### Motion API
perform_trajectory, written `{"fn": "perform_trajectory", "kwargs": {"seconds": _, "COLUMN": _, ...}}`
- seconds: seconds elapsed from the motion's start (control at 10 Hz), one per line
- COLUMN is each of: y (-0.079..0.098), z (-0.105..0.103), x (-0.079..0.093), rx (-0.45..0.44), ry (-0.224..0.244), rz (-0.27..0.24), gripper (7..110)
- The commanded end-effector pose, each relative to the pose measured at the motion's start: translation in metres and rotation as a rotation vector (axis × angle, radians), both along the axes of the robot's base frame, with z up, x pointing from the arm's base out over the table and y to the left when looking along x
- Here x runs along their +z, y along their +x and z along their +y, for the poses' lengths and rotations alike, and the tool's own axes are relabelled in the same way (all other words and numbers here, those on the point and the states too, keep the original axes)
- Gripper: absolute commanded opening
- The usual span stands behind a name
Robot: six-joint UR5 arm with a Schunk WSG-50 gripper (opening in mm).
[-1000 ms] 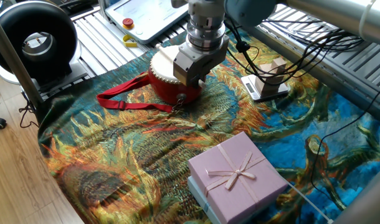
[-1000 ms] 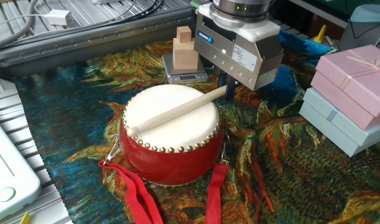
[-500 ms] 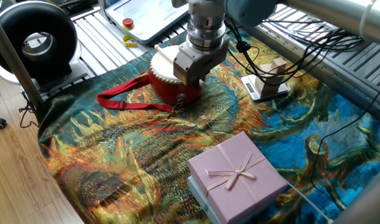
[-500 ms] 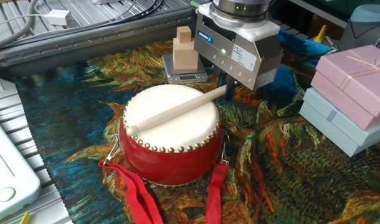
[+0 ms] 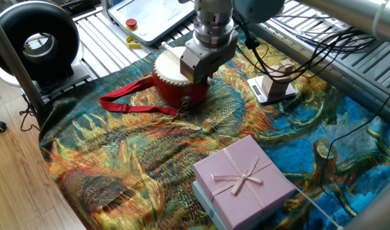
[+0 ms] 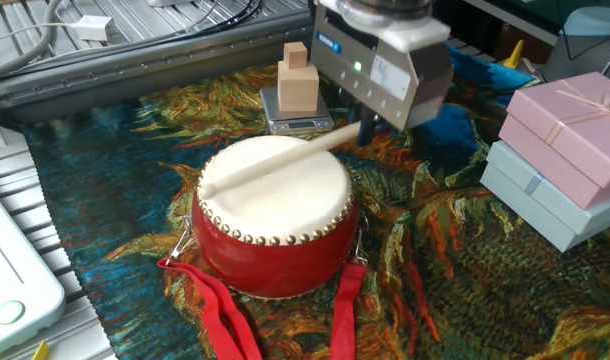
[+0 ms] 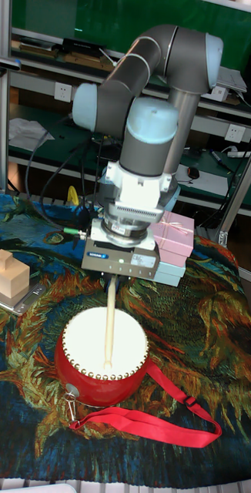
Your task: Play the drum
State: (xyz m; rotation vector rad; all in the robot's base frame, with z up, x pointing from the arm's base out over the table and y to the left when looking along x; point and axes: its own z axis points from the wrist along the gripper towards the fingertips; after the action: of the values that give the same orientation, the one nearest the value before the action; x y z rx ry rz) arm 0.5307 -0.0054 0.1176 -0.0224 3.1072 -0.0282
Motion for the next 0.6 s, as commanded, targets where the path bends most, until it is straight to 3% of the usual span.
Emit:
{"fn": "perform_trajectory", "kwargs": {"seconds": 0.0, "y": -0.009, "z": 0.000, "x": 0.027, "rx": -0.005, "ry": 0.025, "rz": 0.003, "gripper": 7}}
{"fn": "perform_trajectory", "kwargs": {"seconds": 0.5, "y": -0.025, "z": 0.000, "x": 0.054, "rx": -0.015, "ry": 0.019, "rz": 0.021, "gripper": 7}}
